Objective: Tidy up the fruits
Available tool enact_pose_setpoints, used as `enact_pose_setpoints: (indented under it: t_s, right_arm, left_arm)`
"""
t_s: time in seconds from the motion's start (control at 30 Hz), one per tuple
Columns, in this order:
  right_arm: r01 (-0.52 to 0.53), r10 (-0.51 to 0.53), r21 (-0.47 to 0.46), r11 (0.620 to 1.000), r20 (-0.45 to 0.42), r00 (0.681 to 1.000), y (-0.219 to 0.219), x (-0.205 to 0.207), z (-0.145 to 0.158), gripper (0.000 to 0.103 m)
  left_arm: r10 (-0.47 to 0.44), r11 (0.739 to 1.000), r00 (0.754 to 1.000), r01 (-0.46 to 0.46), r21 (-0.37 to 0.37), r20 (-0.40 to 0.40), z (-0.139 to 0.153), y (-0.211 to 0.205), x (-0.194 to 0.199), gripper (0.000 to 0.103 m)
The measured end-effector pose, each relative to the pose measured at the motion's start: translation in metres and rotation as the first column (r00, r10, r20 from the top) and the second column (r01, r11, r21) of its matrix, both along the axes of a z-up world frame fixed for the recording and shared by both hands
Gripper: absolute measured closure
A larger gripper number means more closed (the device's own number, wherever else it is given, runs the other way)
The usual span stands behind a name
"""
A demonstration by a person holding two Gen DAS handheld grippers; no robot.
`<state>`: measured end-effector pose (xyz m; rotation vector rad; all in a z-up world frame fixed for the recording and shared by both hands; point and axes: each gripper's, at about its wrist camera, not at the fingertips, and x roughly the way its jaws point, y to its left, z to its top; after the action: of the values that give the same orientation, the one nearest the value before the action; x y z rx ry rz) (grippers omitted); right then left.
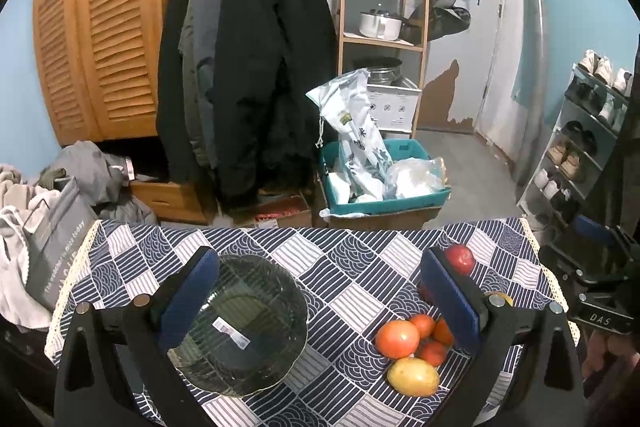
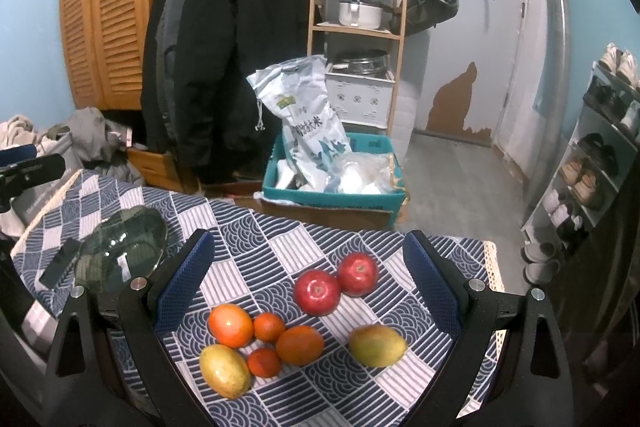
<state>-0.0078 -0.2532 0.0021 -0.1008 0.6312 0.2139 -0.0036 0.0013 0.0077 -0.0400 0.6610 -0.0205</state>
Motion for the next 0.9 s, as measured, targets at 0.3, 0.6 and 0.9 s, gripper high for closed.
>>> enact_pose_setpoints:
  t_s: [0.3,0.6,0.9]
  right_arm:
    - [0.003,-0.003,-0.002,1.0,0.001,1.0,-0.0014,0.0001,0.0024,0.009]
    - [0.004,-0.004,-0.004,1.0,0.001,1.0,-0.0022,-0.0001,0.0039,0.01]
    - [0.002,-0.002,0.008,1.0,0.0,1.0,-0.0028,0.0006,0.0057,0.01]
  left_arm:
    - [-0.003,1.0,1.0,0.003,0.0,-0.003,-0.0009,-0.0001,0.0015,0.001]
    - [-0.003,1.0,1.0,0.003,0.001,-0.004,-0.0026,0.0005,0.0005,0.001]
    - [-0.003,1.0,1.0,0.003,-0.001,-0.002,-0.003,0.0,-0.0002,0.001]
